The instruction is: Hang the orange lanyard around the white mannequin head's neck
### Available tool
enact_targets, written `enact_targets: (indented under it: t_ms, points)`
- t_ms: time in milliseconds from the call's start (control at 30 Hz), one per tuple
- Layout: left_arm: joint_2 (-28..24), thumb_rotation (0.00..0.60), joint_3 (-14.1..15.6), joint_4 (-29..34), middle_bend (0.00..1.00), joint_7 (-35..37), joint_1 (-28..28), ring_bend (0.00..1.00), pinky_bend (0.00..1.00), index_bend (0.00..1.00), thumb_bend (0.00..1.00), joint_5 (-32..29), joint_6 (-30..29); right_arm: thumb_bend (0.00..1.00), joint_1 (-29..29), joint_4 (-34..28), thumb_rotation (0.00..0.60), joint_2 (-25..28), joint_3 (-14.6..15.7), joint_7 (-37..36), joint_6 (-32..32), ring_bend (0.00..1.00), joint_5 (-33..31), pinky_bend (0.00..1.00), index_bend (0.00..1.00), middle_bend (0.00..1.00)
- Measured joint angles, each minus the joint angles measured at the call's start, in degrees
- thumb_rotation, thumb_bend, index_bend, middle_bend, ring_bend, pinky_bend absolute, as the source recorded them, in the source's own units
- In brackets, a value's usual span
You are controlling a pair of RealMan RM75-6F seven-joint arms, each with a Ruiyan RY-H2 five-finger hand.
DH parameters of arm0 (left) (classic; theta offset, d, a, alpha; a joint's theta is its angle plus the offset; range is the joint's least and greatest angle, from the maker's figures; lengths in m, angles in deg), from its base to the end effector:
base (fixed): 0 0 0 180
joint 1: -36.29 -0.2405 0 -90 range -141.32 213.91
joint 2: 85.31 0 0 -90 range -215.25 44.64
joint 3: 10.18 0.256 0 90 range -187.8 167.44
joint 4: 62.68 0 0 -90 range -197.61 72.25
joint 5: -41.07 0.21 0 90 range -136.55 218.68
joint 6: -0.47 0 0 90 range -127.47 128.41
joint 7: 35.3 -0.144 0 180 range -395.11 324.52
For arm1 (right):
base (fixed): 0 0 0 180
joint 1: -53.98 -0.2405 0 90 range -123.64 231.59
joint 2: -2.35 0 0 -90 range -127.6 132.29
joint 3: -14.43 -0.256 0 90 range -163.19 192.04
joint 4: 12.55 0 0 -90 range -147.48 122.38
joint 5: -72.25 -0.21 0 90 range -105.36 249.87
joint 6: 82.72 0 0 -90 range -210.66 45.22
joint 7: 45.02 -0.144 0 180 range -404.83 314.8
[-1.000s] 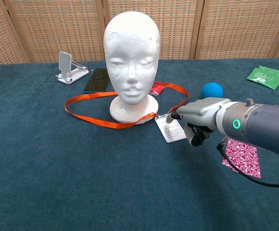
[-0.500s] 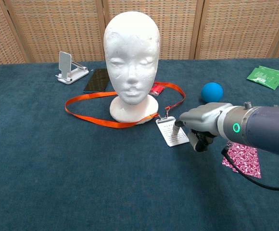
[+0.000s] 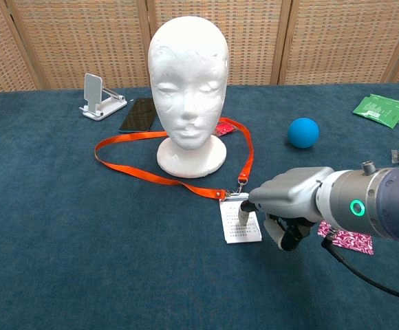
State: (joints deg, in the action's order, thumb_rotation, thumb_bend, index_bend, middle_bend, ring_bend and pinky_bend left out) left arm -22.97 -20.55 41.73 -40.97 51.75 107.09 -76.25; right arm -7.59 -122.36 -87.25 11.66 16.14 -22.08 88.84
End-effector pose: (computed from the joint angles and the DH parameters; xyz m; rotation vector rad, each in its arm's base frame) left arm -0.2680 0.2514 0.1598 -1.2421 -1.0707 -0.9548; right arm -0.0871 -0.2669 -0.0603 2.2261 -0.9140 0.3016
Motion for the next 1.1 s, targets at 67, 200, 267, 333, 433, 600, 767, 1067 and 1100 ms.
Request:
enact_targets:
  t_ms: [67,200,267,333,433,600,767,1067,1100]
  points:
    - [0.0,0.6,0.0,0.0,0.0,0.0,0.0,0.0,0.0,0.0,0.0,0.0,0.0,1.0,-0.4,-1.5,0.6,0.2,0.7,0.2,0.3,0.91,0.3,1.0,0.24,0.74]
    - [-0.1,0.6,-0.1,0.1,0.0,0.1,-0.1,0.0,0.0,0.0,0.0,0.1,0.1,1.0,-1.0,-4.7,0.6,0.4,2.1,0.7,1.3,0.91,1.8,1.0,0.24,0.74]
    - [-0.1,0.6,-0.1,0.1,0.0,0.1,-0.1,0.0,0.0,0.0,0.0,0.1,0.1,1.0,-1.4,-6.2,0.6,0.4,3.1,1.0,1.9,0.91,2.4,1.0,0.25,0.74]
    - [-0.1,0.6,-0.1,0.1,0.0,0.1,-0.1,0.0,0.0,0.0,0.0,0.1,0.1,1.0,-1.8,-7.3,0.6,0.4,3.9,1.1,2.3,0.91,3.0,1.0,0.25,0.74]
    - [-0.1,0.6,-0.1,0.1,0.0,0.0,-0.1,0.0,0.0,0.0,0.0,0.1,0.1,1.0,-2.0,-8.1,0.6,0.5,4.5,1.1,3.0,0.91,4.4,1.0,0.25,0.74]
    - [0.0,0.6,-0.2,0.1,0.0,0.0,-0.2,0.0,0.0,0.0,0.0,0.0,0.1,1.0,-1.7,-8.3,0.6,0.9,4.8,0.3,4.6,0.91,9.3,1.0,0.25,0.74]
    - [0.0,0.6,-0.1,0.1,0.0,-0.2,-0.2,0.0,0.0,0.0,0.0,0.2,0.0,1.0,0.1,-8.5,0.6,3.6,5.5,-2.7,6.6,0.91,18.7,1.0,0.25,0.74]
    - [0.0,0.6,0.3,0.4,0.0,-0.3,-0.7,0.0,0.0,0.0,0.0,1.9,-1.0,0.75,7.8,-5.3,0.6,12.5,11.6,-13.7,10.1,0.83,40.4,0.98,0.18,0.66]
    - [0.0,0.6,0.5,0.4,0.0,-0.3,-0.9,0.0,0.0,0.0,0.0,2.4,-1.3,0.67,9.1,-4.4,0.6,13.5,12.4,-15.7,10.9,0.81,43.2,0.96,0.17,0.63]
